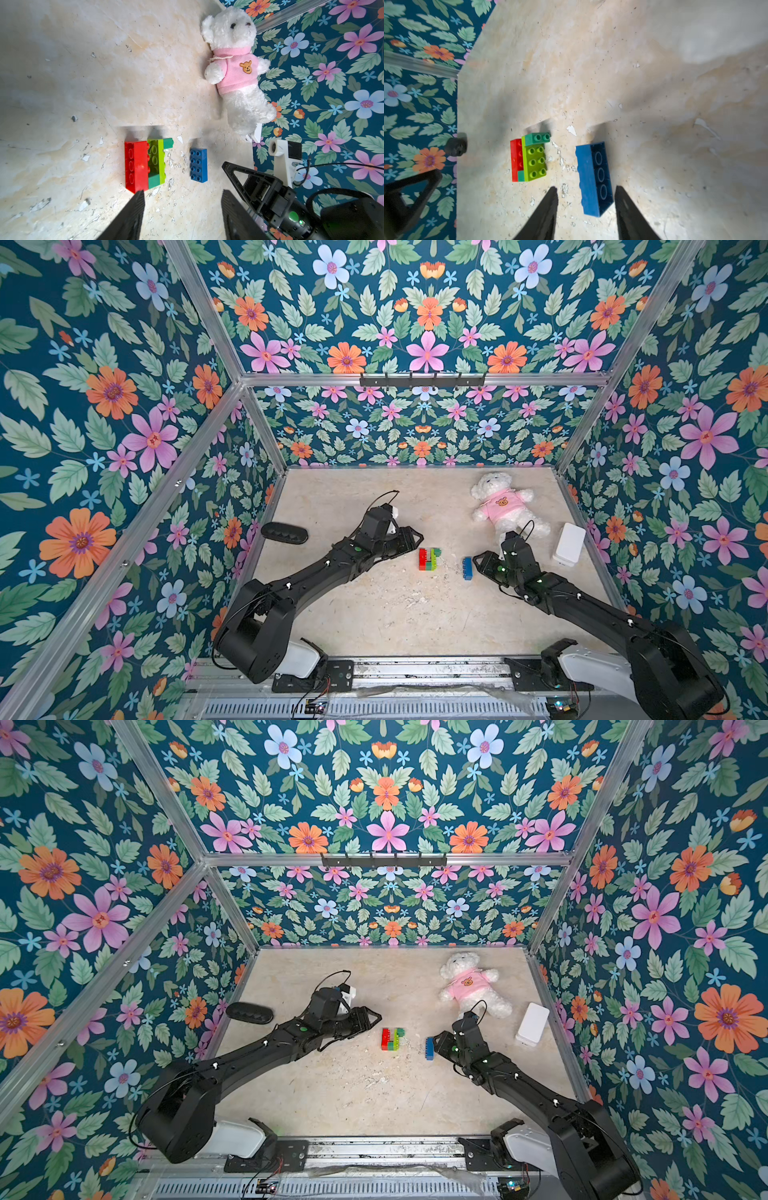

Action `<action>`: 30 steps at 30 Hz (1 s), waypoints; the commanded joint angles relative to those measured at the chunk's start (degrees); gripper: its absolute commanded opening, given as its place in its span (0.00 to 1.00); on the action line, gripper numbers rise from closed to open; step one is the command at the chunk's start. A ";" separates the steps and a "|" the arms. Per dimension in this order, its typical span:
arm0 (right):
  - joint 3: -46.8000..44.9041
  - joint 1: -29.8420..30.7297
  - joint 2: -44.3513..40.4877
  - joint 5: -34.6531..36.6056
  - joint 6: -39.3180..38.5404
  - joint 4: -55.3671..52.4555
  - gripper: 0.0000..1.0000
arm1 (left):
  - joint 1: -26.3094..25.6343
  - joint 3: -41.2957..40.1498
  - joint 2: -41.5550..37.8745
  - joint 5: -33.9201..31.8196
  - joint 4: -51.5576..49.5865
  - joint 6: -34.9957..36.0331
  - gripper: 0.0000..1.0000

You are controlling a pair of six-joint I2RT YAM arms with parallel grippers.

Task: Assemble the number 5 with lego
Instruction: Pick up the lego brick from the center of the board.

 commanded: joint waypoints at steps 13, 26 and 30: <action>1.31 5.57 7.50 3.97 -0.82 1.29 0.42 | -0.37 0.62 0.34 -0.33 -0.25 0.63 0.62; 4.32 8.10 11.63 9.69 -3.61 -3.62 0.25 | -0.50 1.10 0.28 -0.62 -0.92 0.71 0.62; 5.33 8.16 12.60 11.60 -3.96 -5.99 0.34 | -0.46 1.24 0.04 -0.78 -0.92 0.78 0.62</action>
